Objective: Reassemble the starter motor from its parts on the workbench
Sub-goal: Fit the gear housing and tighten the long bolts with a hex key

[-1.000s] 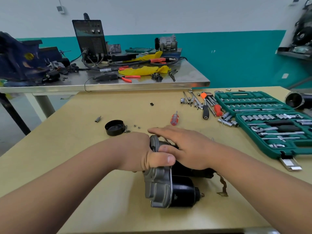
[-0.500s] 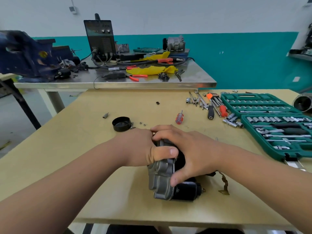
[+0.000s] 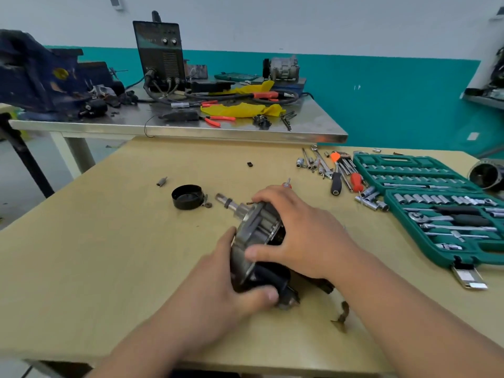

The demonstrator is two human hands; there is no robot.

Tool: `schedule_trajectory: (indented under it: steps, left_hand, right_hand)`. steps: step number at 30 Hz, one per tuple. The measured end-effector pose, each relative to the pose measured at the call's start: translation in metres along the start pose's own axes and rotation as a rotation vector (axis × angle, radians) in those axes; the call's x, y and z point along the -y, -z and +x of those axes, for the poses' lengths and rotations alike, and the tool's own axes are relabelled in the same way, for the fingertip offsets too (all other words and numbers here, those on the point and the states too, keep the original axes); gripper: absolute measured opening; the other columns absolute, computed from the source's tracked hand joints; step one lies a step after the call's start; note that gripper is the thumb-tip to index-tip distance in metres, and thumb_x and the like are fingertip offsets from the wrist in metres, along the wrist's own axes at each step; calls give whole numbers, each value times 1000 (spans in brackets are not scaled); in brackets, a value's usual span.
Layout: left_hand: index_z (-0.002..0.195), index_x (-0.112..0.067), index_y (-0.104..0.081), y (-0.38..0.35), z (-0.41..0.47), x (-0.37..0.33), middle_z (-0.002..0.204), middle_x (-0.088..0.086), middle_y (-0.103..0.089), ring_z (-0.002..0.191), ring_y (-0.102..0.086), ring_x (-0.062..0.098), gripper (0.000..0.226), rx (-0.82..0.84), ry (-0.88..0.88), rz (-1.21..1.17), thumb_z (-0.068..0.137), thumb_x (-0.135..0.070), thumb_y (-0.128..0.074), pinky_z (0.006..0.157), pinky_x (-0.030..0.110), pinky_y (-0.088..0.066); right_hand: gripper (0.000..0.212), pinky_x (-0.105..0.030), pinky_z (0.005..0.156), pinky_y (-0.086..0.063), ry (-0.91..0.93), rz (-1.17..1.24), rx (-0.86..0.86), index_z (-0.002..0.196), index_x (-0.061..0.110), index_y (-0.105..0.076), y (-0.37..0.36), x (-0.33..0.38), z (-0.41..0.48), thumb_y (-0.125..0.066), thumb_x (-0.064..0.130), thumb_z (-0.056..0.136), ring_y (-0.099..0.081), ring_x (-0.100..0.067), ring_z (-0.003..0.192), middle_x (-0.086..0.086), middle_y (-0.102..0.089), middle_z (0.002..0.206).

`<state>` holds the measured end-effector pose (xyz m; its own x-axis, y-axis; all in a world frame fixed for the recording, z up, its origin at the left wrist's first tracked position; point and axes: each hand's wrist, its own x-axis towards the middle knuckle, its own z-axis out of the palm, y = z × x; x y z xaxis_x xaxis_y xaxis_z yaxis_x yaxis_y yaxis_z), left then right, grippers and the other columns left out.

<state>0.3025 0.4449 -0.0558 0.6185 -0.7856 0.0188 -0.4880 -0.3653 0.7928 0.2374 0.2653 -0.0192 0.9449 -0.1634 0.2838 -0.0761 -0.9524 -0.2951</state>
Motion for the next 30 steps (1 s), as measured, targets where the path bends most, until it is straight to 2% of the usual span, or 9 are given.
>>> schedule_trajectory:
  steps: [3,7,9,13,17,20,23,26,30]
  left_hand:
    - [125,-35,-46,17,40,-4,114,-13,-60,105,-59,8,67,5,-51,120,70,-51,-78,92,35,-50]
    - [120,-37,-54,41,77,1,110,-20,-61,99,-59,-2,44,109,-69,196,82,-47,-72,82,21,-46]
    - [117,-37,-59,45,89,5,109,-20,-65,96,-62,-4,35,99,-69,85,83,-38,-69,85,24,-47]
    - [105,-33,-67,37,102,11,97,-17,-72,88,-67,3,26,-81,-46,-163,91,-14,-57,86,28,-50]
    - [90,-44,-66,35,115,9,93,-17,-71,85,-64,7,23,-207,-97,-119,96,-24,-54,78,24,-51]
    - [94,-45,-65,46,122,2,98,-22,-68,91,-61,-3,26,-115,-78,-44,99,-24,-50,78,16,-48]
    - [103,-37,-69,54,131,-11,106,-16,-69,100,-61,3,22,-3,-73,45,100,-25,-51,86,21,-48]
    - [88,-39,-73,56,133,-32,94,-11,-71,85,-61,5,21,20,-164,-87,96,-27,-57,74,19,-48]
    - [82,-42,-66,54,133,-46,93,-18,-62,81,-54,-5,20,52,-309,131,88,-24,-59,63,8,-40]
  right_hand:
    - [80,-30,62,-43,-165,-56,-114,128,48,-20,-5,0,4,-42,88,62,-62,-15,88,22,-28,138]
    - [79,-24,50,-35,-328,-88,-182,130,44,-19,-9,-4,8,-44,85,68,-60,-14,82,17,-30,135]
    - [77,-21,47,-30,-393,-108,-209,130,42,-20,-10,-6,11,-47,83,71,-58,-14,79,14,-31,135]
    - [73,-21,46,-27,-488,-124,-241,129,41,-20,-12,-9,16,-48,80,75,-57,-15,77,13,-30,137]
    - [72,-20,45,-24,-493,-136,-241,130,42,-20,-13,-11,16,-46,80,74,-50,-13,73,14,-30,137]
    - [72,-19,45,-25,-491,-144,-234,130,43,-19,-12,-11,15,-45,80,74,-48,-11,73,15,-28,135]
    - [73,-19,44,-28,-475,-130,-191,129,45,-18,-9,-11,15,-43,82,72,-50,-10,75,18,-26,133]
    - [75,-24,49,-41,-447,-105,-144,129,49,-19,-3,-12,16,-43,85,68,-55,-9,79,23,-25,133]
    - [78,-28,55,-49,-445,-104,-124,129,51,-18,0,-11,16,-40,86,63,-59,-9,81,27,-22,132]
